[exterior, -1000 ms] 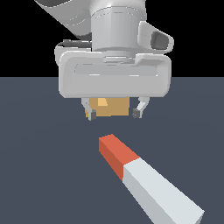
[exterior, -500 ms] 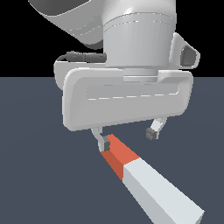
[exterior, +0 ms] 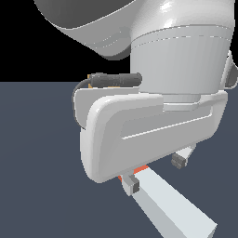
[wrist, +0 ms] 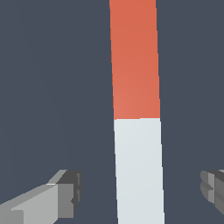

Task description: Insert the peg into the horizontal hole in a box.

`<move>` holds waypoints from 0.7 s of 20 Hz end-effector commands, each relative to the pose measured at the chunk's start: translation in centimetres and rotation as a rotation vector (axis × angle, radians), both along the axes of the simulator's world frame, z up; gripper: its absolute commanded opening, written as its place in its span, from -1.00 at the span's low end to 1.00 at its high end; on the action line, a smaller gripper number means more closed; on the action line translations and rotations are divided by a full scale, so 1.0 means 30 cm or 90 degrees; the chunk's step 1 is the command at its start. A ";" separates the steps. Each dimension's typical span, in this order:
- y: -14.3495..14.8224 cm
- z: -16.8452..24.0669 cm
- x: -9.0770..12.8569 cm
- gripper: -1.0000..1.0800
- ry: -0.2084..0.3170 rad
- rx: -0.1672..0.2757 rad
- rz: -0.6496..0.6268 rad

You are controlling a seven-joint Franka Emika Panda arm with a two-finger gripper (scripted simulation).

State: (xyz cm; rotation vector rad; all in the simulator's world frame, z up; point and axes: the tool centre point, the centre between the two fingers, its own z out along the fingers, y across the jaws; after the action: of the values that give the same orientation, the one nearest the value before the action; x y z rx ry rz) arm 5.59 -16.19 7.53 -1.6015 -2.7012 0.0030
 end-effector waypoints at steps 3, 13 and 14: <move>-0.020 -0.014 0.024 0.92 -0.001 0.001 0.022; -0.021 -0.016 0.029 0.92 -0.001 0.001 0.025; -0.021 -0.017 0.029 0.92 -0.001 0.001 0.025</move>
State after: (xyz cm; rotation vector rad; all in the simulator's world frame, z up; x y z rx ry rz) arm 6.48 -16.81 7.06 -1.5480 -2.7339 -0.0002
